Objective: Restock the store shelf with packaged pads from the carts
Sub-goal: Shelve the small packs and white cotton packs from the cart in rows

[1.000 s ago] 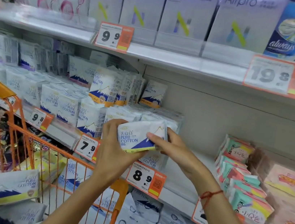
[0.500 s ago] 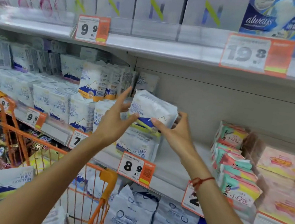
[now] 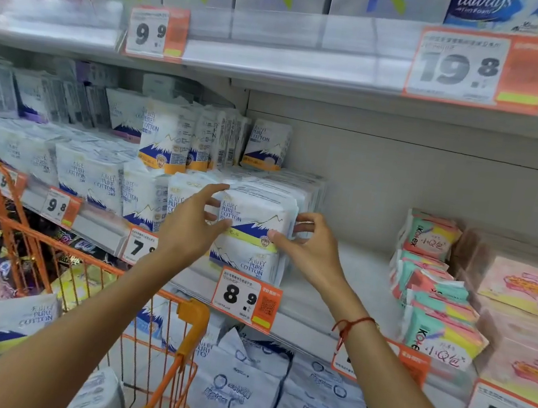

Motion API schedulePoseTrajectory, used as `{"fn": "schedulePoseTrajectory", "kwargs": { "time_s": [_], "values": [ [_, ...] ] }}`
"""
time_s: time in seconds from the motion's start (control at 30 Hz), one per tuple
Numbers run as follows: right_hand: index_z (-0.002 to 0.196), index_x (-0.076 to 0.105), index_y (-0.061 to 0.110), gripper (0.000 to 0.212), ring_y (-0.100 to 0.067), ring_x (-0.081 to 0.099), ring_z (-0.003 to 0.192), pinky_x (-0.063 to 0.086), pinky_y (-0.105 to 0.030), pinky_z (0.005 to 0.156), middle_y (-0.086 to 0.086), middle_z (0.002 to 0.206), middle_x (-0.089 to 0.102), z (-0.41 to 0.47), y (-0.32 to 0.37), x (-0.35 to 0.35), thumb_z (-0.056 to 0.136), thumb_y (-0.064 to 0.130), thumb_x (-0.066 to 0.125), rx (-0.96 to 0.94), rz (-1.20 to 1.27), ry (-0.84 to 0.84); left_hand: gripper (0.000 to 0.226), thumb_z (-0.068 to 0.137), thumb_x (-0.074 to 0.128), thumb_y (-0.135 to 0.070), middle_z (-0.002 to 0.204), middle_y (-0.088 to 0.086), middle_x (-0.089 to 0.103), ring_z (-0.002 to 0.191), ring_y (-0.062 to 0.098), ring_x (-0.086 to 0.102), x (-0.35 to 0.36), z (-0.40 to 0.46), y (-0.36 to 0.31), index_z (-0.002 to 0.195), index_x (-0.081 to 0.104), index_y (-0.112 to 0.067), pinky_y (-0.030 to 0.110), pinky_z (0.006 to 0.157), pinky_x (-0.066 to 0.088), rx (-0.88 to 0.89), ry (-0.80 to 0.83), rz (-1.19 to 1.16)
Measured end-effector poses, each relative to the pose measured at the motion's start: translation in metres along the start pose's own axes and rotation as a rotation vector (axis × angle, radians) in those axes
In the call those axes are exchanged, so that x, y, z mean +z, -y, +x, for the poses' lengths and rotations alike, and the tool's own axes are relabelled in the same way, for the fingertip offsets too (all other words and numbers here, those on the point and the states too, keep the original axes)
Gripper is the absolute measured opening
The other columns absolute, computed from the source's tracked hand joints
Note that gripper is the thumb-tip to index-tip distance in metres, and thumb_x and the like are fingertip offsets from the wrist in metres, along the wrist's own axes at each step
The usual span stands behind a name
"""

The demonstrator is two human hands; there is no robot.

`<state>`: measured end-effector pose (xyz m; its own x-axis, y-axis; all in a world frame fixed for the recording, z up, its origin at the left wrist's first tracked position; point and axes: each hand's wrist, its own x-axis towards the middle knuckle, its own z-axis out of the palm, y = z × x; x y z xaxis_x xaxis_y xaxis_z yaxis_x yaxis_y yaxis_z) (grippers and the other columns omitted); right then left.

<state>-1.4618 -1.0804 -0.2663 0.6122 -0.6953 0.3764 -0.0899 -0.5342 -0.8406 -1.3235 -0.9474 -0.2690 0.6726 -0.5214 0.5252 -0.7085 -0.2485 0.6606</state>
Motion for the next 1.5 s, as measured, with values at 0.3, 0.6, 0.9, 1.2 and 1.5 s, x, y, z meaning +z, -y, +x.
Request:
{"fn": "schedulePoseTrajectory", "kwargs": {
  "time_s": [0.3,0.6,0.9,1.2,1.5],
  "values": [
    [0.133,0.034,0.016,0.084,-0.017,0.051,0.115,0.048,-0.034,0.095,0.0,0.123,0.049,0.005,0.007,-0.011,0.066,0.024,0.084,0.124,-0.093,0.25,0.05,0.085,0.068,-0.033,0.117,-0.005,0.066,0.084,0.01,0.063,-0.008,0.001,0.003,0.13,0.048,-0.028,0.03,0.068,0.051,-0.073,-0.011,-0.037],
    [0.117,0.035,0.015,0.07,-0.016,0.056,0.103,0.054,-0.034,0.083,0.002,0.109,0.051,-0.001,0.004,-0.002,0.068,0.022,0.084,0.038,-0.2,0.153,0.022,0.086,0.066,-0.033,0.104,0.002,0.073,0.084,0.016,0.07,-0.007,0.001,0.002,0.107,0.065,-0.024,0.039,0.081,0.055,-0.189,-0.009,-0.078],
    [0.118,0.034,0.016,0.064,-0.019,0.06,0.108,0.055,-0.036,0.08,-0.002,0.124,0.057,-0.007,0.007,0.0,0.074,0.03,0.079,-0.021,-0.342,0.135,0.025,0.087,0.065,-0.035,0.108,0.006,0.071,0.092,0.022,0.068,-0.007,-0.001,0.006,0.107,0.065,-0.021,0.048,0.082,0.056,-0.216,0.042,-0.143],
    [0.13,0.04,0.02,0.064,-0.012,0.055,0.091,0.048,-0.021,0.07,0.003,0.113,0.049,-0.008,0.016,-0.019,0.077,0.025,0.076,-0.153,-0.273,-0.053,0.032,0.086,0.064,-0.012,0.118,0.003,0.064,0.104,0.02,0.061,-0.038,-0.004,0.006,0.118,0.062,-0.013,0.039,0.09,0.051,-0.175,0.169,-0.107],
    [0.081,0.062,0.032,0.026,-0.003,0.056,0.066,0.049,-0.023,0.064,0.01,0.077,0.062,-0.048,0.041,0.019,0.085,0.006,0.062,-0.34,-0.218,0.13,0.028,0.09,0.055,-0.002,0.097,-0.012,0.065,0.09,0.013,0.065,-0.131,-0.05,0.041,0.102,0.064,-0.025,0.036,0.08,0.056,-0.094,0.309,0.167]
  ]
}}
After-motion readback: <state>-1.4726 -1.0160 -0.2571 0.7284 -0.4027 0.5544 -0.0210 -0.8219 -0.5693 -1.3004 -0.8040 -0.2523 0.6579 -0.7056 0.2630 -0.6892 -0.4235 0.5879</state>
